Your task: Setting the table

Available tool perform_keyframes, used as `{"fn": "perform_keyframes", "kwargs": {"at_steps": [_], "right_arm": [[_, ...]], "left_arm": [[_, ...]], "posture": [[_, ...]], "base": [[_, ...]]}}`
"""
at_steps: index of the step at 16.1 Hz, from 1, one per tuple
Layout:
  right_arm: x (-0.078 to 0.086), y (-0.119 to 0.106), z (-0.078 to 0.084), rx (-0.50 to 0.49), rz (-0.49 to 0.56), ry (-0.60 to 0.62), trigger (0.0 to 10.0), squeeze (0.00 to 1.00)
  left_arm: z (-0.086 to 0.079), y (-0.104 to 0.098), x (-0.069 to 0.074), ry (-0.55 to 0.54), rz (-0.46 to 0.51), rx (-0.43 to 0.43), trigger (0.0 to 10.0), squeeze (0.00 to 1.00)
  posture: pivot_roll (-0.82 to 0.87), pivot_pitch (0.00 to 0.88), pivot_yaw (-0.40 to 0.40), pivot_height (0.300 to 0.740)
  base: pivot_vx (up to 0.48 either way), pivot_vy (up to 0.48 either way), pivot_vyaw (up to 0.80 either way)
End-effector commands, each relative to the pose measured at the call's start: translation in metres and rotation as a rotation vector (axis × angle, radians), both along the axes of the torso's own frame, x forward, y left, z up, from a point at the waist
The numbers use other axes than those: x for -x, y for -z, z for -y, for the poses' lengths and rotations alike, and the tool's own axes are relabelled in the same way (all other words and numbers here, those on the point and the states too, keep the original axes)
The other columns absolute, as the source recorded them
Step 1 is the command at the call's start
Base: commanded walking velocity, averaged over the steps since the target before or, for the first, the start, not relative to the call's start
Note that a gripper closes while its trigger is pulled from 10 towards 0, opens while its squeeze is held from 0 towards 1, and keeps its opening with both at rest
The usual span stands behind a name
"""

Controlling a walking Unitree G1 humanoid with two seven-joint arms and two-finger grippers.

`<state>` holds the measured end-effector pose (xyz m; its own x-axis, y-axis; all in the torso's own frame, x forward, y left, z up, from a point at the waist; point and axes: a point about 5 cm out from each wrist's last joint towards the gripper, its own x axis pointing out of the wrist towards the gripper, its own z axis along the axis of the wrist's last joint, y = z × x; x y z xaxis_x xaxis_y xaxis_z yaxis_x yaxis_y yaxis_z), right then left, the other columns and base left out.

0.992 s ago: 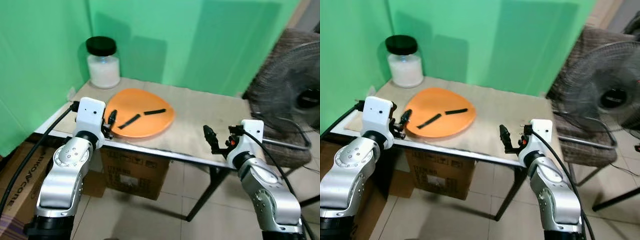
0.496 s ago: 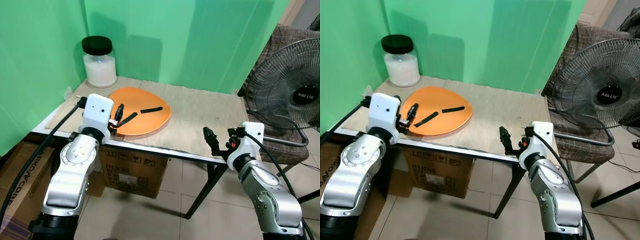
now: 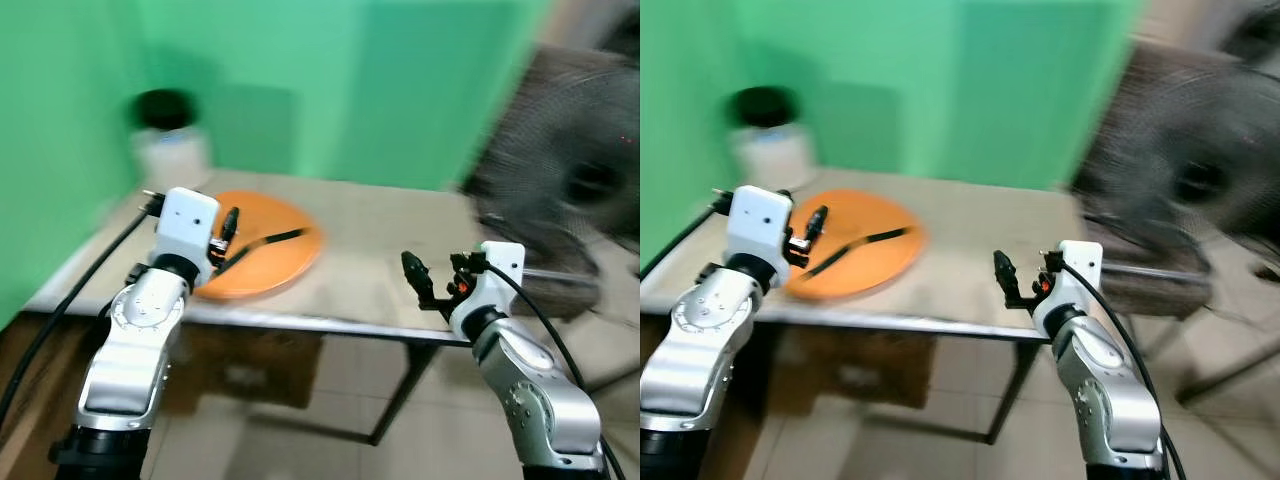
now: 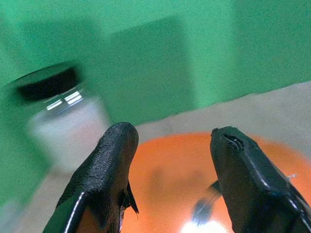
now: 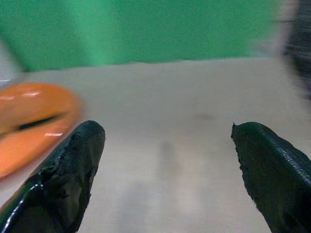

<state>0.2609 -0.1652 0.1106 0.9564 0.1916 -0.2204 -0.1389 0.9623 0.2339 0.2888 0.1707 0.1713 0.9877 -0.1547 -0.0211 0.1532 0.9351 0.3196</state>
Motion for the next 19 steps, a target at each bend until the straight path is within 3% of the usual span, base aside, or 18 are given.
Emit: {"fn": "perform_keyframes", "kwargs": {"at_steps": [1, 7, 10, 12, 13, 15, 19], "right_arm": [[0.0, -0.004, 0.002, 0.006, 0.016, 0.014, 10.0, 0.0], [-0.004, -0.002, -0.005, -0.013, 0.015, 0.007, 10.0, 0.0], [-0.006, 0.004, -0.018, -0.033, 0.003, -0.009, 10.0, 0.0], [-0.008, 0.006, -0.027, -0.036, 0.01, -0.045, 10.0, 0.0], [-0.01, 0.007, -0.031, -0.003, 0.008, -0.076, 10.0, 0.0], [-0.014, 0.003, -0.035, 0.008, 0.024, -0.137, 10.0, 0.0], [-0.024, 0.002, -0.039, 0.018, 0.015, -0.225, 10.0, 0.0]], "left_arm": [[0.005, 0.0, 0.0, 0.029, -0.001, -0.003, 10.0, 0.15], [-0.002, -0.008, 0.0, 0.045, 0.01, -0.036, 10.0, 0.15], [-0.011, -0.011, 0.003, 0.046, 0.001, -0.062, 10.0, 0.15], [-0.015, -0.012, 0.005, 0.027, -0.016, 0.017, 10.0, 0.14], [-0.015, -0.011, 0.006, 0.01, -0.028, 0.069, 10.0, 0.04], [-0.011, -0.008, 0.008, 0.015, -0.028, 0.087, 10.0, 0.05], [-0.01, -0.012, 0.008, -0.003, -0.009, 0.068, 10.0, 0.05]], "posture": [[0.07, 0.0, -0.079, 0.74], [0.11, 0.0, -0.074, 0.74], [0.15, 0.0, -0.046, 0.74], [0.16, 0.0, -0.023, 0.74], [0.16, 0.0, -0.014, 0.74], [0.16, 0.0, -0.023, 0.74], [0.2, 0.0, -0.063, 0.74]], "base": [[0.386, 0.0, 0.0], [0.386, 0.0, 0.0], [0.364, 0.0, 0.0], [0.124, 0.0, 0.0], [0.0, 0.0, 0.8], [0.0, 0.0, 0.8], [0.0, -0.48, 0.8]]}}
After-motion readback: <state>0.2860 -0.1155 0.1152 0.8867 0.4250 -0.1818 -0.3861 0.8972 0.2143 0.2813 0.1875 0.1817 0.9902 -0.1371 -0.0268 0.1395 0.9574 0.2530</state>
